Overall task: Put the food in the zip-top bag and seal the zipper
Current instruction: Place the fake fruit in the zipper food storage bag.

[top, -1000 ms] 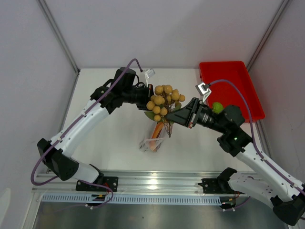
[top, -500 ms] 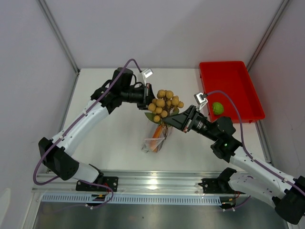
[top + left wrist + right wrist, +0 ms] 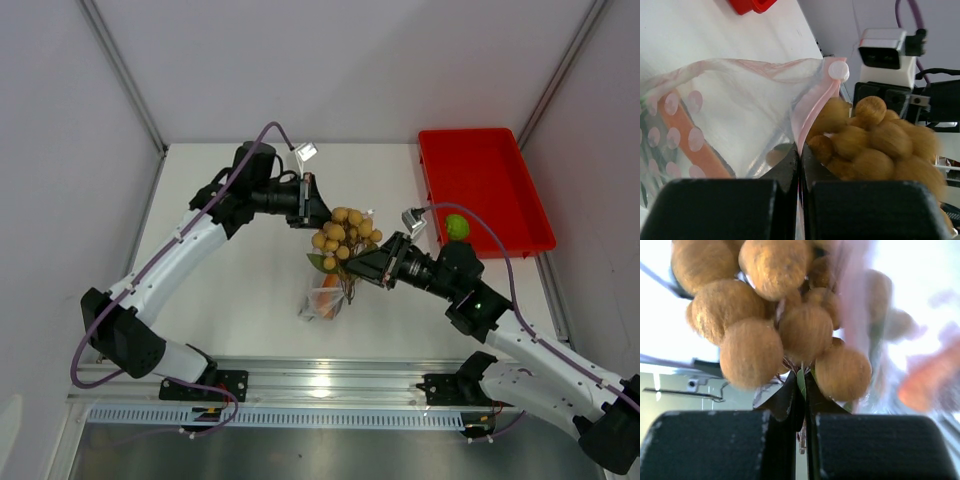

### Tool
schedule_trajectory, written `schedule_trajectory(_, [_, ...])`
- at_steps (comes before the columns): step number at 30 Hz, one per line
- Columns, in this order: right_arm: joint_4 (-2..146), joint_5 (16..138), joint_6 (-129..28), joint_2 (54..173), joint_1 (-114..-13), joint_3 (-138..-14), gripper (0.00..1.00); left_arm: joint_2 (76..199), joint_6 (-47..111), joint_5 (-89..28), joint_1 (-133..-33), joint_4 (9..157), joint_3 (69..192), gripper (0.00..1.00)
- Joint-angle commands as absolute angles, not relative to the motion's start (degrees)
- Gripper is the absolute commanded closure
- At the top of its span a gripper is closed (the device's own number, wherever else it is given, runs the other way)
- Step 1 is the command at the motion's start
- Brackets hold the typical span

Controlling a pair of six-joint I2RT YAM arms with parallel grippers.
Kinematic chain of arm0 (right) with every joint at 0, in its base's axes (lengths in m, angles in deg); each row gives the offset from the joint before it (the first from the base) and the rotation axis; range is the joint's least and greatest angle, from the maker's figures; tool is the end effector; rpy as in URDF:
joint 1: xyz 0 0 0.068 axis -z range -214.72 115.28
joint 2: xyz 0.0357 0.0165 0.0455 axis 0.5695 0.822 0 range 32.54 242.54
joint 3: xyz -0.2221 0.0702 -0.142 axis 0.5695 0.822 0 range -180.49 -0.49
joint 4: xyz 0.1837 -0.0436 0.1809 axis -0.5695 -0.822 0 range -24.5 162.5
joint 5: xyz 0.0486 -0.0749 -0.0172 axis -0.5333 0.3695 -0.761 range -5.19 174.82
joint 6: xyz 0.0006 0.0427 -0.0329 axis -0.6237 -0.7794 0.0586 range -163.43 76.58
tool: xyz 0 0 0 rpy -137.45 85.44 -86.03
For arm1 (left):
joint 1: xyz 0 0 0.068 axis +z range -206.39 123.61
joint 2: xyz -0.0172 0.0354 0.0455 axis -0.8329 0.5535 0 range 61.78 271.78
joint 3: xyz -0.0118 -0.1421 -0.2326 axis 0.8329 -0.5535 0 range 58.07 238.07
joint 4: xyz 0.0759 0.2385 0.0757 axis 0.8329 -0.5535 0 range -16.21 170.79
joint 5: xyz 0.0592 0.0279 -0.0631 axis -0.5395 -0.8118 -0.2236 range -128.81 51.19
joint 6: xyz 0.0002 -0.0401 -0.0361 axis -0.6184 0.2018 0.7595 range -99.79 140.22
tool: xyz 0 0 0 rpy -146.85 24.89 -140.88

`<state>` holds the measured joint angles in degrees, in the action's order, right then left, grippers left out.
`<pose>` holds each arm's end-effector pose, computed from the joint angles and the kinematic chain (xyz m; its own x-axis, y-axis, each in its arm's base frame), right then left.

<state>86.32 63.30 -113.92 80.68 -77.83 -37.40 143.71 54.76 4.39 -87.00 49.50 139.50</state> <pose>0.1391 0.1482 0.3261 -0.8404 0.4145 -0.3491 -0.3326 0.1140 0.9361 0.2574 -0.1806 0.3800 -0.8679 0.0332 -0.4957 0.4612 0.4248 -0.7790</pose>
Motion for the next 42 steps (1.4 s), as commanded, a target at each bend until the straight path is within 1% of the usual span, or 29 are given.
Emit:
schedule_trajectory(1, [73.3,61.61,-113.12,80.26,-77.26,-39.52,1.0,140.79,54.58,5.05,-86.19,51.26,140.94,0.99])
schedule_trajectory(4, [68.12,60.39,-113.12,80.35,-76.03,-40.21,1.0,140.44,53.97,4.7,-86.19,50.64,141.3,0.99])
schedule_trajectory(7, [62.15,58.54,-112.33,82.45,-74.63,-43.98,1.0,139.92,53.09,4.69,-86.19,50.73,141.04,0.99])
schedule_trajectory(8, [57.51,57.75,-111.55,83.33,-74.36,-47.13,1.0,139.83,52.65,5.22,-86.19,50.9,140.95,0.99])
schedule_trajectory(14, [44.84,54.59,-110.14,91.76,-73.39,-56.9,1.0,138.6,52.29,7.15,-86.28,52.49,138.75,1.0])
schedule_trajectory(16, [40.79,54.58,-107.51,94.14,-73.57,-61.73,1.0,138.33,52.3,7.51,-86.45,52.75,137.87,0.99])
schedule_trajectory(18, [32.98,56.24,-102.43,97.74,-73.65,-65.6,1.0,137.72,52.3,7.33,-86.63,52.75,137.52,0.99])
schedule_trajectory(22, [18.05,61.69,-93.91,103.89,-74.79,-76.83,1.0,137.28,52.29,5.93,-87.5,51.53,137.78,0.99])
schedule_trajectory(24, [13.81,66.78,-90.81,107.66,-76.8,-80.54,1.0,137.63,52.64,4.97,-88.12,50.56,140.57,0.99])
schedule_trajectory(25, [10.22,68.71,-88.45,108.82,-77.51,-84.13,1.0,137.8,52.91,3.48,-88.38,50.21,138.68,0.99])
schedule_trajectory(29, [4.04,81.09,-83.6,112.69,-81.47,-92.74,1.0,139.03,53.61,-2.85,-90.57,46.35,140.51,1.0])
schedule_trajectory(31, [1.58,83.75,-81.67,114.53,-83.57,-95.31,1.0,139.91,54.93,-4.09,-90.93,45.9,141.12,0.99])
schedule_trajectory(35, [-1.15,94.37,-75.44,116.12,-87.09,-99.71,1.0,141.67,57.04,-5.93,-91.28,45.02,142.09,0.99])
schedule_trajectory(36, [-1.76,97.35,-72.98,116.82,-88.49,-100.16,1.0,142.45,56.95,-6.63,-91.2,43.71,143.4,0.99])
schedule_trajectory(37, [-2.21,97.38,-72.96,117.09,-88.51,-100.51,1.0,142.46,56.78,-6.64,-91.37,43.09,143.41,1.0])
schedule_trajectory(42, [-5.89,109.75,-67.52,120.77,-94.03,-102.97,1.0,144.22,56.69,-7.52,-91.55,41.15,146.73,1.0])
